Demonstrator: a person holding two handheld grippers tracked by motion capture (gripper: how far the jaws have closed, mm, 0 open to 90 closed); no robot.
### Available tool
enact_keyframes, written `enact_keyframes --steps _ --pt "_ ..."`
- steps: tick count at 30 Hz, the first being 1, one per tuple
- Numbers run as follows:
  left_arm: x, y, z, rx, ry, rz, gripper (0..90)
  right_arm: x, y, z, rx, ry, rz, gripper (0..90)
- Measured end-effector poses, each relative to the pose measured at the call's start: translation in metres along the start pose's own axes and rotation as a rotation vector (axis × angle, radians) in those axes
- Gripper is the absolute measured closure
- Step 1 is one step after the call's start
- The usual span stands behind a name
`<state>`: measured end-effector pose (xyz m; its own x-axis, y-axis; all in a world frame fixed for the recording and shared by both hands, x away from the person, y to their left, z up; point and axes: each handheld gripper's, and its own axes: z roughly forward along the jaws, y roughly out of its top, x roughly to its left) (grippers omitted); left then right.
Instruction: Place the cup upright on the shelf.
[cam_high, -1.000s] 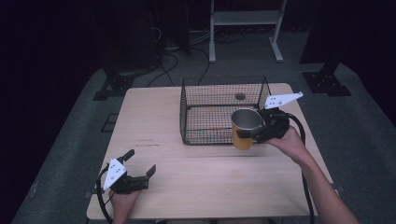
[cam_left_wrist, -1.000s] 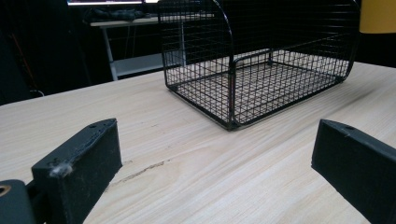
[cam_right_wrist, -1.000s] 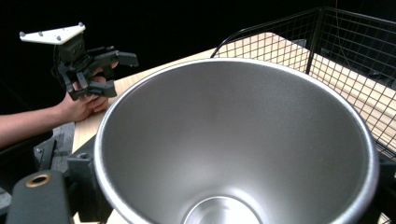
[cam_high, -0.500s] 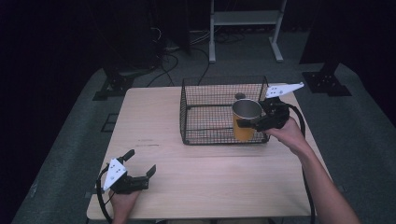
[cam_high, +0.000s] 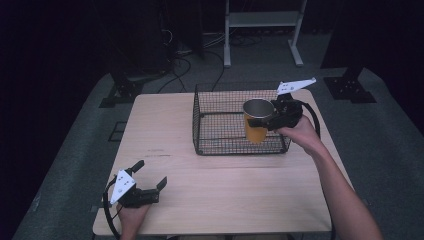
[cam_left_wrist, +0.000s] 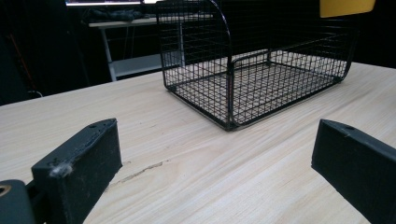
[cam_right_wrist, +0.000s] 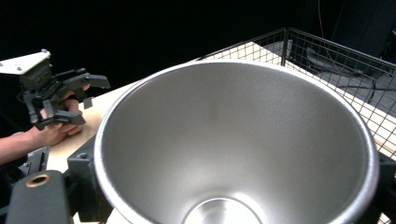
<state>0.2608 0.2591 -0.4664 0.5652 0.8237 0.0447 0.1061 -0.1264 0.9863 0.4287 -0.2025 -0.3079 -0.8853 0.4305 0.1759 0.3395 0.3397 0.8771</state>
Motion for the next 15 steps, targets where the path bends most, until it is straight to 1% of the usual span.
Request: enact_keyframes --steps 6,8,10,15 --pt "0.0 0.0 0.0 0.0 0.0 -0.003 0.8 -0.006 0.006 0.007 0.018 -0.006 0.002 12.0" --pt "0.0 0.0 0.0 -0.001 0.0 -0.004 0.8 -0.009 0.007 0.008 0.015 -0.012 0.003 12.0" --pt "0.0 0.0 0.0 -0.002 0.0 -0.004 0.8 -0.012 0.009 0.011 0.026 -0.006 0.009 12.0" --pt "0.0 0.0 0.0 -0.001 0.0 -0.004 0.8 -0.017 0.014 0.018 0.047 0.0 0.007 12.0"
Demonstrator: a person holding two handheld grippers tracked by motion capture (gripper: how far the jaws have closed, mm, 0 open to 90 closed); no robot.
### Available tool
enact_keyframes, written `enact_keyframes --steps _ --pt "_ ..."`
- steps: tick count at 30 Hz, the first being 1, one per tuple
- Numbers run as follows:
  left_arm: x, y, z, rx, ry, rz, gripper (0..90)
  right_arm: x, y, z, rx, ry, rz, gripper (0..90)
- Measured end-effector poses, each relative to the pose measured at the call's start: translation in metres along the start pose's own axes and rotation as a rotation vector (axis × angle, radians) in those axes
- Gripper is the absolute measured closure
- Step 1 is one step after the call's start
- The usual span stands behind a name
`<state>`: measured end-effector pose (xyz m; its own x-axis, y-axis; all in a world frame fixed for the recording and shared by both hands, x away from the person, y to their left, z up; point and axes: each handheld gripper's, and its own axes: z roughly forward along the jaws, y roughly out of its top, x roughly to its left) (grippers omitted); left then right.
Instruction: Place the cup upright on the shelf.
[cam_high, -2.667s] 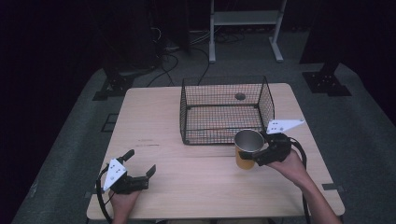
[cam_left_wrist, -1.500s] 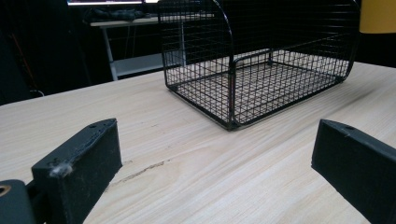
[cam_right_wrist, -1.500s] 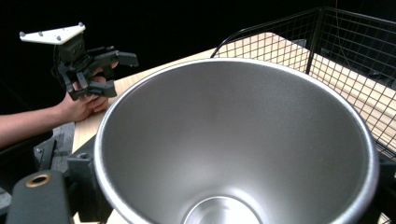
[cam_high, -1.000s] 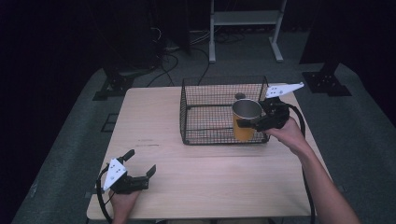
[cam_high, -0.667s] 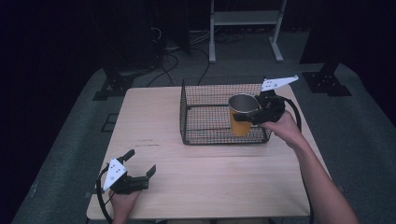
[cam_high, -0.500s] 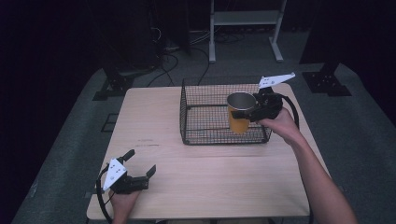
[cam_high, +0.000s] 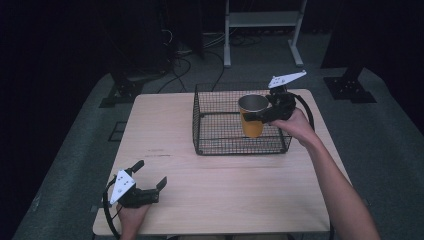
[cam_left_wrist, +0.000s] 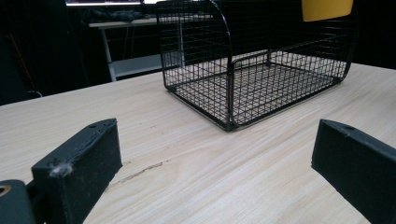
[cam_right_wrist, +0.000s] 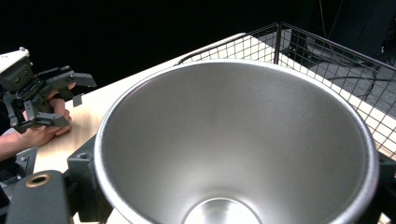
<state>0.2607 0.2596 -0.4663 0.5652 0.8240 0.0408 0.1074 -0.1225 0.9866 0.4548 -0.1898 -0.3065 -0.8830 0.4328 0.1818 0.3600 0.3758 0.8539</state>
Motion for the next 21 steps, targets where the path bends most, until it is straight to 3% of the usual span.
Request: enact_keyframes --steps 13,21 --pt "0.001 0.0 0.0 -0.006 -0.003 -0.005 0.8 -0.021 0.017 0.024 0.034 0.003 0.016 12.0" --pt "0.001 0.0 0.0 -0.007 -0.003 -0.007 0.8 -0.028 0.027 0.042 0.04 0.01 0.001 12.0"
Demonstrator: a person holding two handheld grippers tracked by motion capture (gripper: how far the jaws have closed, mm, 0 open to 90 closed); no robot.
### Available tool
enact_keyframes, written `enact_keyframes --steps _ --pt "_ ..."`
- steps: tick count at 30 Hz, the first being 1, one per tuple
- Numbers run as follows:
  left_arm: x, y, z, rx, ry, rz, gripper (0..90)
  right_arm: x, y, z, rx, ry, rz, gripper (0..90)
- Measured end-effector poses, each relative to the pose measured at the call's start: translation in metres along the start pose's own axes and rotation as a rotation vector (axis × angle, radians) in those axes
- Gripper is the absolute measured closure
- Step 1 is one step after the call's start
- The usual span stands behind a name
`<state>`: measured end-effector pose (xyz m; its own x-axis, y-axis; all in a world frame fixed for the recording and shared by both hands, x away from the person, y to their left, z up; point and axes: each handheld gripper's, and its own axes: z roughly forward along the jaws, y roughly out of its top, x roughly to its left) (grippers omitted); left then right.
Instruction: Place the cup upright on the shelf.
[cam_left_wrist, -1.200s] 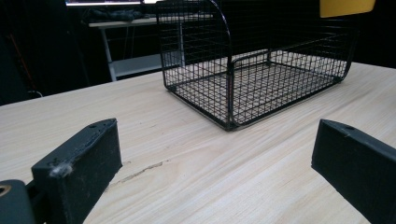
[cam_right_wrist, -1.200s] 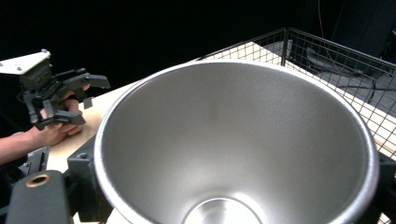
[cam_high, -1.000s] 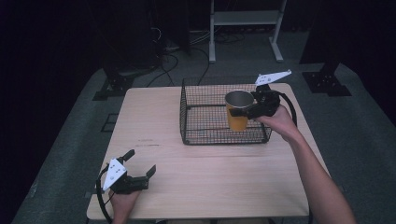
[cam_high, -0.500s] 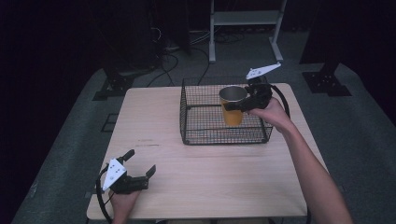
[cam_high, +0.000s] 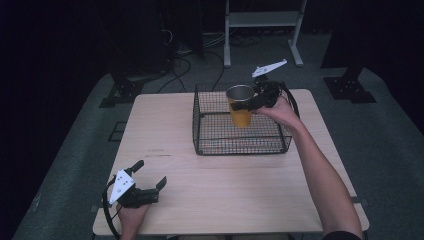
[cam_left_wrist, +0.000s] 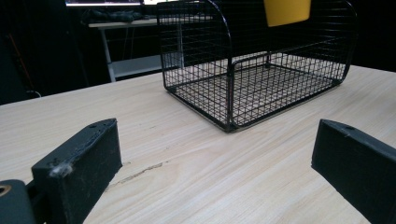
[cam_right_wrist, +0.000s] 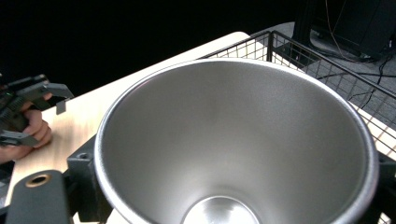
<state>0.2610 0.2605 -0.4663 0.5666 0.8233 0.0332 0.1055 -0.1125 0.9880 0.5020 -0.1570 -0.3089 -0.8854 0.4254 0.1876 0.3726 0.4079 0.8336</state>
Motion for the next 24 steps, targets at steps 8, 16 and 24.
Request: enact_keyframes --steps 8,16,24 --pt "0.0 0.0 0.0 -0.002 -0.001 -0.001 0.8 -0.007 0.0 0.022 -0.001 0.005 -0.005 11.9" --pt "0.001 0.0 -0.001 -0.002 -0.001 -0.004 0.8 -0.021 -0.011 0.04 0.028 0.002 0.043 11.9" --pt "0.001 0.0 0.0 -0.001 -0.001 -0.004 0.8 -0.029 -0.019 0.05 0.064 0.005 0.059 11.9"
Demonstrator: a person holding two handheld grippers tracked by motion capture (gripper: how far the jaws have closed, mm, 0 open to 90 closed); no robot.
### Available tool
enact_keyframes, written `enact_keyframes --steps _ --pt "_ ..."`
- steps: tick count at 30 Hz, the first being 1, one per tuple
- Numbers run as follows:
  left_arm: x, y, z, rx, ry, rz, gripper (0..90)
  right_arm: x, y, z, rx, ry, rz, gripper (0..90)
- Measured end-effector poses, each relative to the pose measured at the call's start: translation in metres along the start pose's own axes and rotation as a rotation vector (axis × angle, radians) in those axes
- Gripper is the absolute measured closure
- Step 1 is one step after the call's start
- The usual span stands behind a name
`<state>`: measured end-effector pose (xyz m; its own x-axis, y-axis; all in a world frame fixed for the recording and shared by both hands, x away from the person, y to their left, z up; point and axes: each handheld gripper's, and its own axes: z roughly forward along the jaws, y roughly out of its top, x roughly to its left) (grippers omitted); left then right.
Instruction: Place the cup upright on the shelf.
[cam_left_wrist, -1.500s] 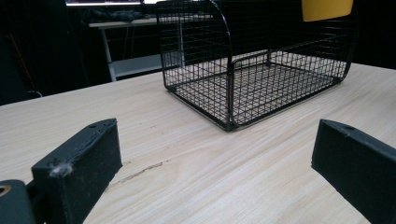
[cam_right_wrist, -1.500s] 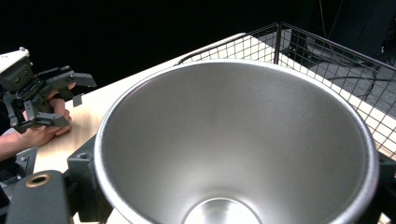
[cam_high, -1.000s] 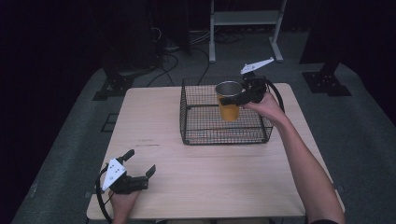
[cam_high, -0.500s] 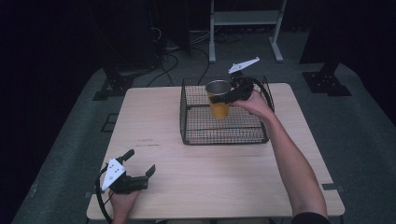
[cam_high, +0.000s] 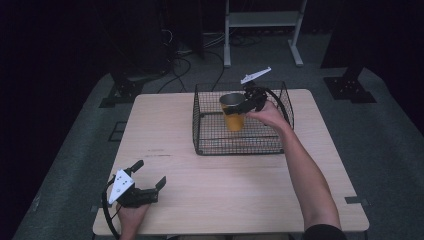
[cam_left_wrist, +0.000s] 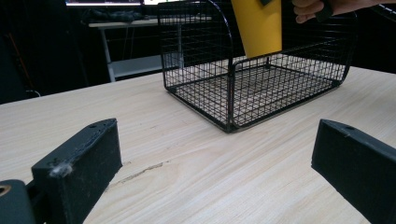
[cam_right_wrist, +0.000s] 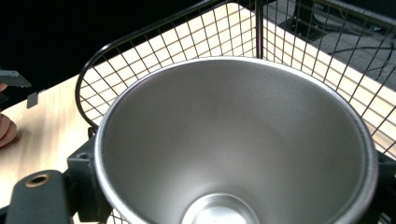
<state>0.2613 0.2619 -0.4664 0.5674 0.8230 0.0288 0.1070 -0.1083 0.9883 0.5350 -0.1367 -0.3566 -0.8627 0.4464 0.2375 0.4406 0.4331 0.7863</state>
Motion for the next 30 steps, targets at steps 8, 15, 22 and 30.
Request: enact_keyframes --steps 8,15,22,30 --pt "0.0 0.0 0.0 0.0 0.001 0.001 0.8 -0.006 -0.005 0.007 0.025 -0.009 0.001 12.0" --pt "0.0 0.0 0.0 0.001 0.002 0.001 0.8 -0.014 -0.012 0.011 0.059 -0.048 0.004 12.0" --pt "0.0 0.0 0.0 0.001 -0.002 -0.002 0.9 -0.012 -0.016 0.022 0.087 -0.043 -0.02 11.9" --pt "0.0 0.0 0.0 0.0 -0.003 -0.001 0.8 -0.01 -0.017 0.03 0.101 -0.047 -0.036 12.0"
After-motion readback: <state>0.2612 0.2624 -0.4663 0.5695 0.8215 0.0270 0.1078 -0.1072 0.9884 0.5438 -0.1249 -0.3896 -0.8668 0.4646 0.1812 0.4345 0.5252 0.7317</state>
